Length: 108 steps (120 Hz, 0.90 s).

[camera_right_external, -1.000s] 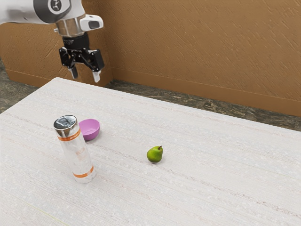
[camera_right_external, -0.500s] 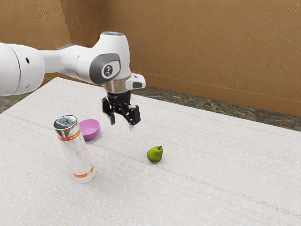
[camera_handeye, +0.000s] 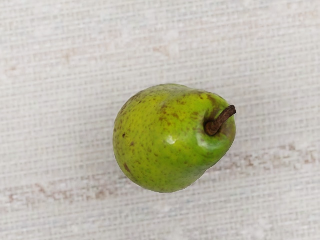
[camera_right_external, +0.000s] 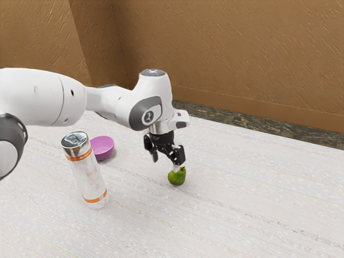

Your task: Place the pear in the bowl.

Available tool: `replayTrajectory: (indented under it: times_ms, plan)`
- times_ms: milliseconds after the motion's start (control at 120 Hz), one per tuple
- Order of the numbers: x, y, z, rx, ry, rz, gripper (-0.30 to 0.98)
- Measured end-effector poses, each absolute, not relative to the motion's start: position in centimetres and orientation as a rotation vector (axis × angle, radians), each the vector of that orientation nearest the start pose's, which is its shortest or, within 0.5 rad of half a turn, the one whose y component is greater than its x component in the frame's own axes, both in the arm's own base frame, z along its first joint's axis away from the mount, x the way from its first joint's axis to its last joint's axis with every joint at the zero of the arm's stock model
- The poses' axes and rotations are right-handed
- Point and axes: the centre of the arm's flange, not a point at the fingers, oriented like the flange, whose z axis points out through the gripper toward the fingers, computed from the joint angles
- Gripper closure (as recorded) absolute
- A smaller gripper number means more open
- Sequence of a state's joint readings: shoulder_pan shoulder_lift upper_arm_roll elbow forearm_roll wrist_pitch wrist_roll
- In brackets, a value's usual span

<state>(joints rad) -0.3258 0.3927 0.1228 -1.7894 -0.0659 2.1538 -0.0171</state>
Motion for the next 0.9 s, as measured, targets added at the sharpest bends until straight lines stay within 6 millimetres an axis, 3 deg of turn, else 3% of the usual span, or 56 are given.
replayTrajectory:
  times_ms: [100,400,583,758,900]
  plan:
    - [63.7,-14.1,31.8,-3.148,0.247,0.011,0.02]
    - [65.1,-14.7,33.0,-3.194,0.245,-0.07,0.02]
    - [65.3,-14.9,31.5,-3.22,0.228,-0.019,0.02]
    - [65.8,-14.8,28.2,-3.212,0.234,0.049,0.02]
    - [65.8,-14.8,27.7,-3.202,0.309,0.05,0.02]
